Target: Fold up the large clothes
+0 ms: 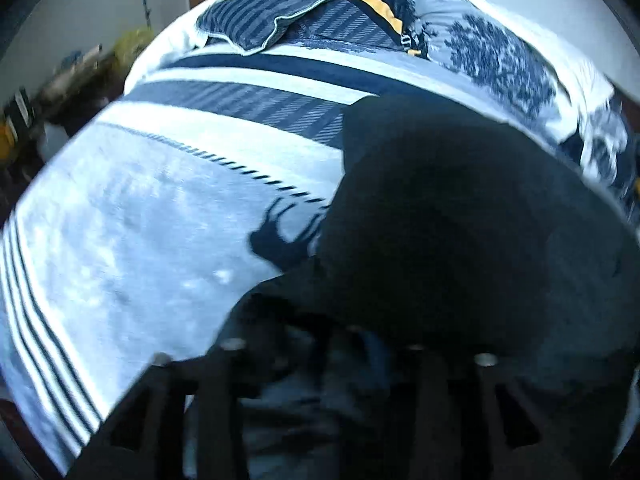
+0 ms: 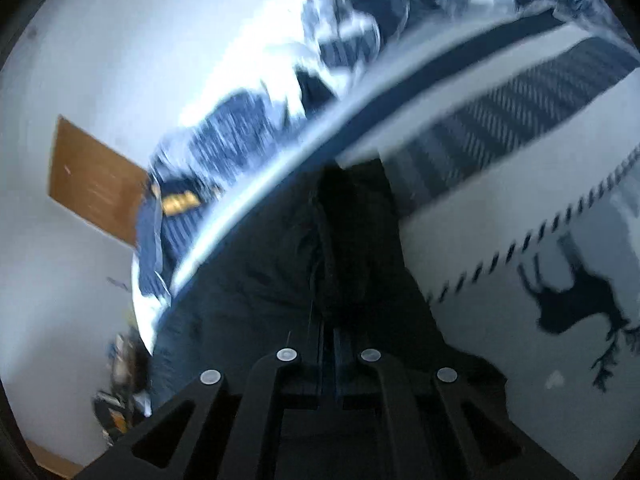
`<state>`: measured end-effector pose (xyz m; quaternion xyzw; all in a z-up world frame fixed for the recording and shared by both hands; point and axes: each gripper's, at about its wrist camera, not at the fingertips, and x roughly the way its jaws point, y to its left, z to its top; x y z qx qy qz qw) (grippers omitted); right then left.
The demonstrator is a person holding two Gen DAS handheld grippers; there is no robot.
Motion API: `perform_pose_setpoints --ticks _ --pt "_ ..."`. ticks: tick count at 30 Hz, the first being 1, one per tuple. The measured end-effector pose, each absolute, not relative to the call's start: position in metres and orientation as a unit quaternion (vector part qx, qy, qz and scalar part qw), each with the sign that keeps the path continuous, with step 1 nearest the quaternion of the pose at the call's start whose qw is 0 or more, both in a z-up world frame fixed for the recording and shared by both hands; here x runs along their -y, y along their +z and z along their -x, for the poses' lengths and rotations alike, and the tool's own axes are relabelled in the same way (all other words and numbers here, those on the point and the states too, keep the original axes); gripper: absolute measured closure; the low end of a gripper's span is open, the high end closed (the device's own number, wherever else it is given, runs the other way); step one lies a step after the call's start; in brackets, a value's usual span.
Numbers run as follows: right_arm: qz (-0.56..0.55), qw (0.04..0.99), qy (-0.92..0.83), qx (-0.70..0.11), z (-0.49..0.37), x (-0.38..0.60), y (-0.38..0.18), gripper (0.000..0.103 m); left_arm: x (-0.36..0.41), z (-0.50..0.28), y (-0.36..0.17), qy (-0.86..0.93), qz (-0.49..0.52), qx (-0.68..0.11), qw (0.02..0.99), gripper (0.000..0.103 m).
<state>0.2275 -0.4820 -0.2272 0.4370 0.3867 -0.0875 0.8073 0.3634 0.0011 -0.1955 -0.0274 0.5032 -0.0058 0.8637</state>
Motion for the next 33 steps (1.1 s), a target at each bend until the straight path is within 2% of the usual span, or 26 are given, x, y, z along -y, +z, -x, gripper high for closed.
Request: perform_pose_setpoints --ticks 2,3,5,6,8,10,11,14,19,26,33 --pt "-0.470 0.793 -0.071 -0.382 -0.225 0.488 -0.239 0.095 -0.009 -0.351 -0.190 -0.003 0.010 -0.499 0.866 0.040" --pt "-0.468 0.793 -0.068 -0.384 -0.227 0.491 -0.239 0.091 -0.015 -0.343 -0.187 0.004 0.001 -0.498 0.867 0.039" --pt "-0.457 0.800 -0.068 -0.383 -0.229 0.494 -0.240 0.071 -0.029 -0.323 -0.180 0.009 0.004 -0.498 0.867 0.039" --pt "-0.460 0.801 -0.067 -0.377 -0.227 0.495 -0.240 0.065 -0.041 -0.310 -0.175 0.006 0.021 -0.497 0.867 0.039" --pt "-0.461 0.809 -0.060 -0.359 -0.214 0.493 -0.230 0.036 -0.054 -0.294 -0.169 0.005 0.041 -0.494 0.868 0.039" --pt "-0.430 0.829 -0.065 -0.352 -0.193 0.484 -0.213 0.035 -0.064 -0.266 -0.159 0.008 0.055 -0.479 0.876 0.036" --pt "-0.414 0.839 -0.060 -0.347 -0.176 0.476 -0.204 0.035 -0.070 -0.247 -0.154 0.009 0.057 -0.469 0.881 0.029" --pt "-0.384 0.853 -0.057 -0.349 -0.130 0.452 -0.193 0.033 -0.071 -0.212 -0.156 0.005 0.064 -0.439 0.896 0.021" --pt "-0.356 0.853 -0.075 -0.374 -0.057 0.427 -0.184 0.033 -0.069 -0.166 -0.171 -0.023 0.070 -0.459 0.886 0.020" --pt "-0.316 0.866 -0.097 -0.376 0.021 0.390 -0.160 0.033 -0.073 -0.139 -0.168 -0.044 0.018 -0.437 0.898 0.020" --pt "-0.291 0.863 -0.100 -0.400 0.045 0.374 -0.155 0.033 -0.099 -0.133 -0.171 -0.042 0.086 -0.457 0.884 0.020"
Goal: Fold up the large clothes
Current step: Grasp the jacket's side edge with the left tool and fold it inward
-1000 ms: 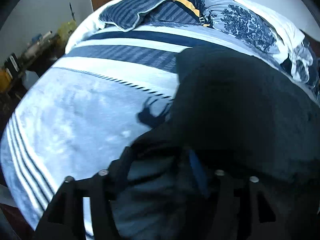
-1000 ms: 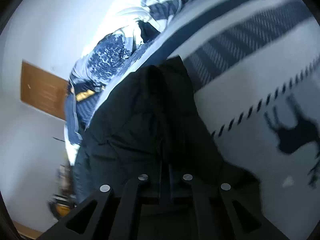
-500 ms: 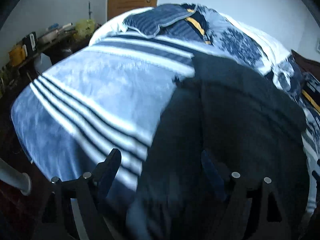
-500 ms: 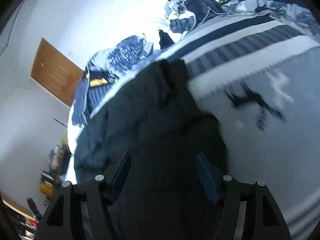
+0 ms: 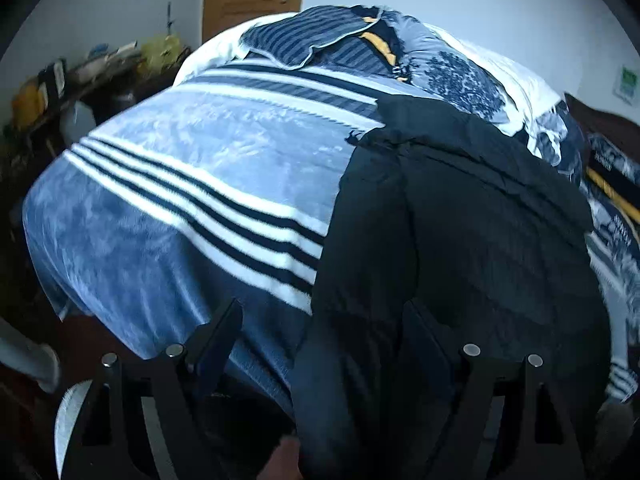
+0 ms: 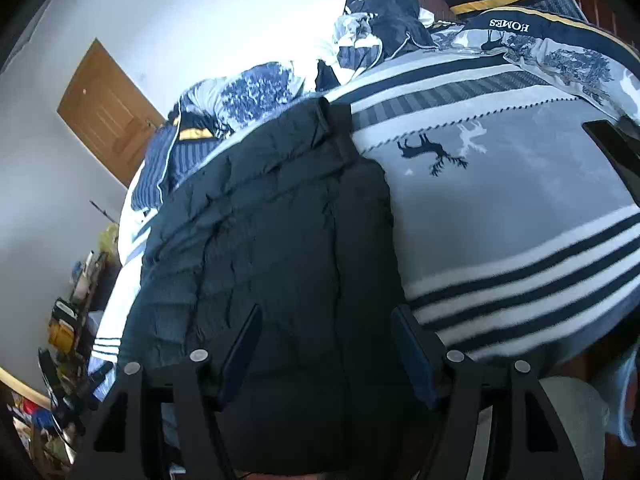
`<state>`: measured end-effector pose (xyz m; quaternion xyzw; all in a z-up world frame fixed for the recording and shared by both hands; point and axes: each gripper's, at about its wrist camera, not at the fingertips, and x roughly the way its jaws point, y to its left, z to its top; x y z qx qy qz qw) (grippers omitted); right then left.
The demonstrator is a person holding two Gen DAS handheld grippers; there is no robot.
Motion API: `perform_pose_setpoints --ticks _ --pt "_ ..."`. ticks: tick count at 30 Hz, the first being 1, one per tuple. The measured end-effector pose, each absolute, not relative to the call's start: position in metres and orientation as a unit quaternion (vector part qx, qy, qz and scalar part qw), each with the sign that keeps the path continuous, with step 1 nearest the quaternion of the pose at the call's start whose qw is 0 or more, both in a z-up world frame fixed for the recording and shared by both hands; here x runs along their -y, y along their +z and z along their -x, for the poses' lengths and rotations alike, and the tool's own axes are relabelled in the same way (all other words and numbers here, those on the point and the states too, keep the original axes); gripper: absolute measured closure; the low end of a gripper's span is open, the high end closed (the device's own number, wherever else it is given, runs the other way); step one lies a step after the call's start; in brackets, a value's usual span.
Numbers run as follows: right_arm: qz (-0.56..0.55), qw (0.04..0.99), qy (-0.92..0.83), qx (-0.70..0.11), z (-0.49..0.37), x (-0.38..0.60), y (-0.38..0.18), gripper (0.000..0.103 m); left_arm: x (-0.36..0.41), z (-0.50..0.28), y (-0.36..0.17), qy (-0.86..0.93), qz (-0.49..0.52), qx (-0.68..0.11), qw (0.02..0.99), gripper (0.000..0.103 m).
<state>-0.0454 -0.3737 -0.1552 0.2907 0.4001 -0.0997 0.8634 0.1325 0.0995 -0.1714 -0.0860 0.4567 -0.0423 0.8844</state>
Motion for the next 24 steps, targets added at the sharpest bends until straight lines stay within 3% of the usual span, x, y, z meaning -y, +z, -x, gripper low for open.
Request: perform_pose_setpoints --ticks 10,18,19,20,24 --pt "-0.360 0.770 -0.076 -0.520 0.048 0.376 -0.217 0.033 -0.085 -0.138 -0.201 -0.043 0.064 -0.526 0.847 0.020" --pt "-0.298 0.728 -0.057 -0.615 0.034 0.345 -0.246 0.035 -0.073 -0.140 -0.218 -0.044 0.036 -0.557 0.828 0.020" --pt "-0.291 0.720 -0.061 -0.627 0.032 0.343 -0.251 0.043 -0.073 -0.141 -0.221 -0.044 0.037 -0.563 0.825 0.020" --pt "-0.287 0.713 -0.064 -0.637 0.031 0.342 -0.256 0.057 -0.072 -0.142 -0.223 -0.047 0.040 -0.566 0.822 0.020" --pt "-0.285 0.704 -0.066 -0.647 0.031 0.341 -0.261 0.077 -0.067 -0.144 -0.229 -0.053 0.037 -0.578 0.814 0.025"
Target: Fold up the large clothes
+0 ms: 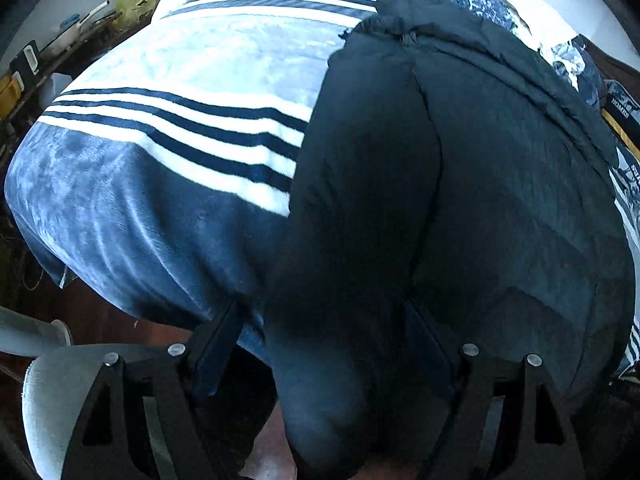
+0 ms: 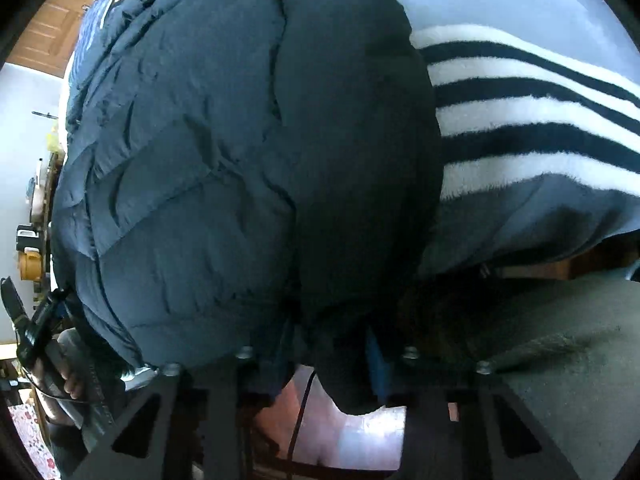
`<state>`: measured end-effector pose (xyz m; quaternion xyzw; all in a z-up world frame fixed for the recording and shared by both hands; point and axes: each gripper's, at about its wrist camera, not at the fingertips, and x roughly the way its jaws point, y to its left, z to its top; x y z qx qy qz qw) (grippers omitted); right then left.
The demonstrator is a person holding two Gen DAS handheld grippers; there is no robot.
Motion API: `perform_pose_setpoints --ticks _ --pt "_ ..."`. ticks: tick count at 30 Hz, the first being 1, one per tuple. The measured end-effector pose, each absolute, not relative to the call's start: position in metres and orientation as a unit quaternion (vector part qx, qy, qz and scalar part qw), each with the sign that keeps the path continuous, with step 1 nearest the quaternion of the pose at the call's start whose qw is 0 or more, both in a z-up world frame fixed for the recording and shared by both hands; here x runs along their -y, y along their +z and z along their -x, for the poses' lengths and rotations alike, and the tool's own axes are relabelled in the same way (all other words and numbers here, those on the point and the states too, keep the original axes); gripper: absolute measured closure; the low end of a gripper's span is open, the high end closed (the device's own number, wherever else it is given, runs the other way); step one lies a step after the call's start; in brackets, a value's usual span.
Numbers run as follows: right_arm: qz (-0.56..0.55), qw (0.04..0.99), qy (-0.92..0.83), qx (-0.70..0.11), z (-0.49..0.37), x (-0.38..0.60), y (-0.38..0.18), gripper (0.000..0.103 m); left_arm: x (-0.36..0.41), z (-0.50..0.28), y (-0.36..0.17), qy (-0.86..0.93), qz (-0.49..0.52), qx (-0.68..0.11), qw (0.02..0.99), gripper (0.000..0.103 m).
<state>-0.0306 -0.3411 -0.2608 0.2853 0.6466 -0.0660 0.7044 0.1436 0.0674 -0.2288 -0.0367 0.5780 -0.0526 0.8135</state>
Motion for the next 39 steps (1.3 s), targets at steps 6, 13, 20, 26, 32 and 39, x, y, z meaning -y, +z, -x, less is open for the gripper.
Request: perform_pose_setpoints --ticks 6,13,20,26,32,39 --pt "-0.272 0.740 -0.056 -0.612 0.039 0.328 -0.234 0.099 -0.067 -0.140 -0.229 -0.086 0.063 -0.579 0.808 0.083" --pt "-0.353 0.802 0.001 -0.481 0.078 0.334 -0.175 0.100 -0.084 -0.107 -0.183 -0.149 0.144 -0.525 0.826 0.100" --pt "-0.405 0.817 0.014 -0.410 0.120 0.362 -0.132 0.101 -0.124 -0.077 -0.149 -0.192 0.216 -0.508 0.811 0.101" --pt "-0.432 0.826 0.039 -0.359 0.139 0.372 -0.094 0.101 -0.132 -0.055 -0.103 -0.218 0.230 -0.473 0.822 0.101" --pt "-0.408 0.850 0.062 -0.328 0.161 0.362 -0.046 0.101 -0.151 -0.032 -0.062 -0.252 0.279 -0.443 0.814 0.103" --pt "-0.376 0.870 0.049 -0.316 0.170 0.362 -0.021 0.102 -0.157 -0.036 -0.051 -0.221 0.251 -0.429 0.839 0.103"
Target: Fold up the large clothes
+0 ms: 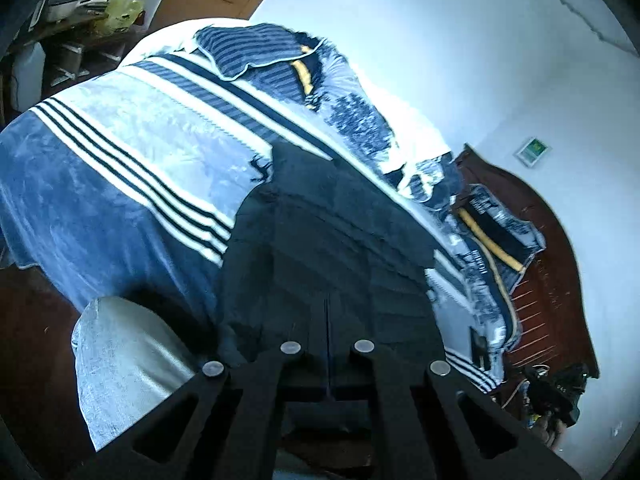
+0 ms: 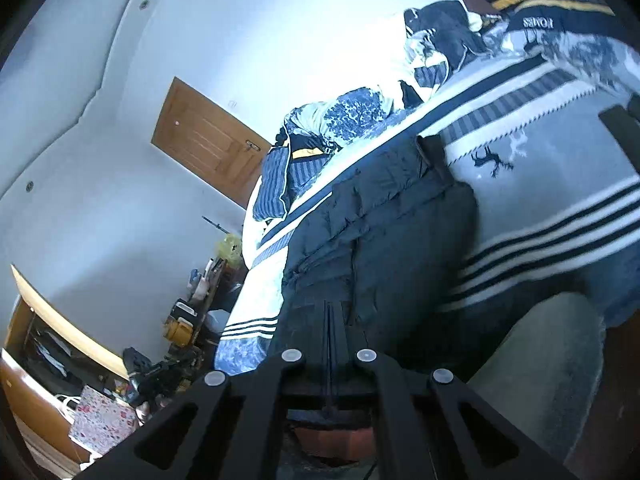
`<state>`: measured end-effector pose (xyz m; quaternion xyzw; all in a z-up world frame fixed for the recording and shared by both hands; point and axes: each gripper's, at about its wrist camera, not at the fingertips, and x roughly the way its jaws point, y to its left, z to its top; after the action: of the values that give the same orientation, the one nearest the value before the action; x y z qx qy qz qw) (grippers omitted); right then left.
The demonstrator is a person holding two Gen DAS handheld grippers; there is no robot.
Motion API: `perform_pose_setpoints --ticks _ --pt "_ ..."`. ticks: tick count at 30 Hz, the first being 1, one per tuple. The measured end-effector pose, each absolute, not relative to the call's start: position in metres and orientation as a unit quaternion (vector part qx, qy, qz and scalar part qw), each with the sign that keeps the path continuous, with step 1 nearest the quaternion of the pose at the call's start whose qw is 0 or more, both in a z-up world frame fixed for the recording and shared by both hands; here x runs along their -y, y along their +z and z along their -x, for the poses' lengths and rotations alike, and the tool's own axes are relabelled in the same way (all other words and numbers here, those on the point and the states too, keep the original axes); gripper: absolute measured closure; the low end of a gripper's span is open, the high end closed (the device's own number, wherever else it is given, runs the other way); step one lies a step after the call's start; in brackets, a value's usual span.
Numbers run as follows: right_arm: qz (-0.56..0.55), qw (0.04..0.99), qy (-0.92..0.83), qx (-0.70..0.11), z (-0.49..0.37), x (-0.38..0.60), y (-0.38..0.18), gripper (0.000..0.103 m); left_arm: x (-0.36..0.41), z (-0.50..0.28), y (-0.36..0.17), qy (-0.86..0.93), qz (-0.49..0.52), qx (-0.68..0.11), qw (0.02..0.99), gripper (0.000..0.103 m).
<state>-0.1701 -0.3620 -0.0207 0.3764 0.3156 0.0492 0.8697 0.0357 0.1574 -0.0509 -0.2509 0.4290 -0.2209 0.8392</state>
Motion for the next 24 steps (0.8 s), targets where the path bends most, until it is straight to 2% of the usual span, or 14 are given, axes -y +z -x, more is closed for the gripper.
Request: perform_pose_setpoints --ticks 1,3,4,5,6,7,8,9,15,18,20,24 --pt "-0.373 0.870 0.040 -0.319 0.168 0.363 -0.023 0.102 -0.156 -0.035 -0.054 -0.216 0.250 -0.433 0.839 0.103" --pt "-0.391 0.863 0.038 -0.318 0.165 0.367 -0.033 0.101 -0.148 -0.039 -0.068 -0.203 0.237 -0.446 0.839 0.093" --pt "-0.400 0.858 0.043 -0.318 0.164 0.367 -0.037 0.100 -0.142 -0.043 -0.076 -0.197 0.226 -0.456 0.838 0.066" --pt "-0.407 0.855 0.046 -0.318 0.160 0.368 -0.042 0.098 -0.133 -0.048 -0.087 -0.182 0.211 -0.472 0.836 0.048" --pt "-0.406 0.853 0.043 -0.325 0.154 0.367 -0.048 0.093 -0.124 -0.053 -0.097 -0.168 0.200 -0.482 0.836 0.021" --pt "-0.403 0.851 0.037 -0.334 0.147 0.367 -0.055 0.065 -0.114 -0.058 -0.105 -0.162 0.187 -0.487 0.838 0.019" --pt "-0.400 0.849 0.025 -0.345 0.135 0.366 -0.063 0.018 -0.105 -0.062 -0.112 -0.159 0.173 -0.494 0.837 0.019" --pt "-0.394 0.851 0.016 -0.349 0.126 0.365 -0.069 0.013 -0.089 -0.074 -0.128 -0.154 0.148 -0.514 0.831 0.019" --pt "-0.316 0.813 -0.053 -0.487 0.041 0.355 -0.144 0.013 -0.058 -0.119 -0.210 -0.094 0.083 -0.587 0.800 0.019" --pt "-0.300 0.772 -0.092 -0.553 0.030 0.356 -0.190 0.014 -0.056 -0.121 -0.230 -0.089 0.069 -0.617 0.779 0.019" --pt "-0.263 0.757 -0.128 -0.584 0.030 0.355 -0.204 0.021 -0.054 -0.122 -0.240 -0.094 0.066 -0.627 0.771 0.019" --pt "-0.218 0.737 -0.151 -0.622 0.029 0.355 -0.220 0.020 -0.053 -0.129 -0.256 -0.102 0.079 -0.650 0.749 0.019"
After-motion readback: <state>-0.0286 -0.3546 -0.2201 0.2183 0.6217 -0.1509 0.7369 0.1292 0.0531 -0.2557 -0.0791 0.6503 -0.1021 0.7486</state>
